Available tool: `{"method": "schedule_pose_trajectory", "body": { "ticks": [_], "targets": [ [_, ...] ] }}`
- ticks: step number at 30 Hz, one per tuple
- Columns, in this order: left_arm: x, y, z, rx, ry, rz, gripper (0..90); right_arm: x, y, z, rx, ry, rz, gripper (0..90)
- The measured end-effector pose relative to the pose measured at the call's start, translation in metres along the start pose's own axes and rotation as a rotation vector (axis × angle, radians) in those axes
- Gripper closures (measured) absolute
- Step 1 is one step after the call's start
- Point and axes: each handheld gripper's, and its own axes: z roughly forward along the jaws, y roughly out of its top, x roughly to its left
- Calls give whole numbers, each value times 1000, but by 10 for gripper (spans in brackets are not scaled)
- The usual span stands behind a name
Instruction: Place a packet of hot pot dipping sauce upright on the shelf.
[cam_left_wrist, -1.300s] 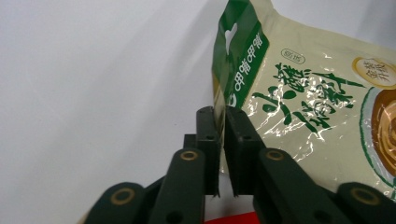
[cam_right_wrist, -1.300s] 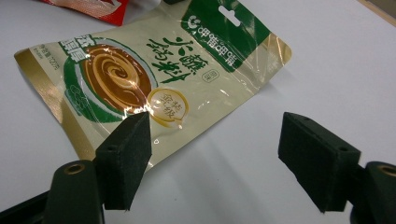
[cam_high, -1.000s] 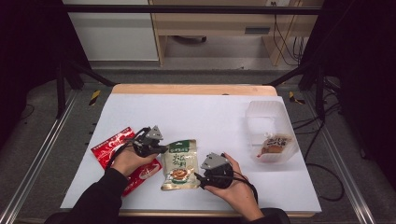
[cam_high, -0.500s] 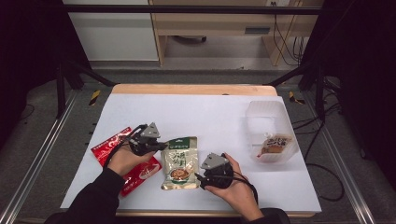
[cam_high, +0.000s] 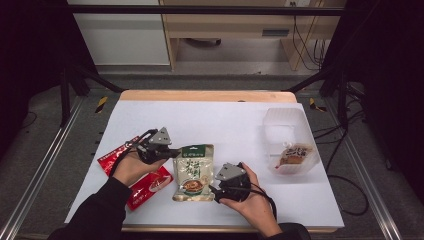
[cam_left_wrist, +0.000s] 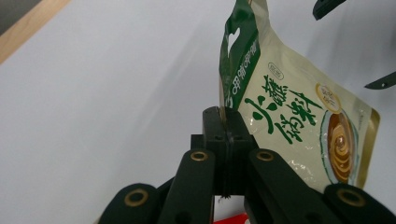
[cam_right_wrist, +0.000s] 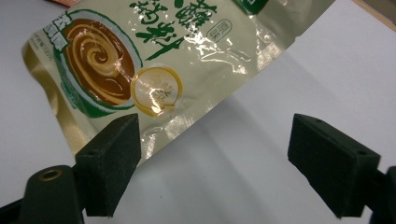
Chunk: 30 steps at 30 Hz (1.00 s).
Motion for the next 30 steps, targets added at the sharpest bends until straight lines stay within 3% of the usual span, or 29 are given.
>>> {"method": "schedule_pose_trajectory", "body": {
  "ticks": [9,14,18,19,26,30],
  "targets": [
    [-1,13,-17,-42,15,21,900,2,5,-4,-1,-2,-2,141],
    [-4,17,-28,-44,18,45,900,-1,16,-14,-4,-8,-53,110],
    [-6,23,-33,-45,22,62,900,-9,35,-30,0,-17,-99,123],
    [-5,25,-34,-47,22,64,900,-14,47,-38,21,-11,-130,130],
    [-5,35,-37,-56,16,88,900,-28,79,-52,93,22,-200,158],
    [-8,39,-38,-56,6,104,900,-36,96,-58,96,18,-226,150]
  ]
}}
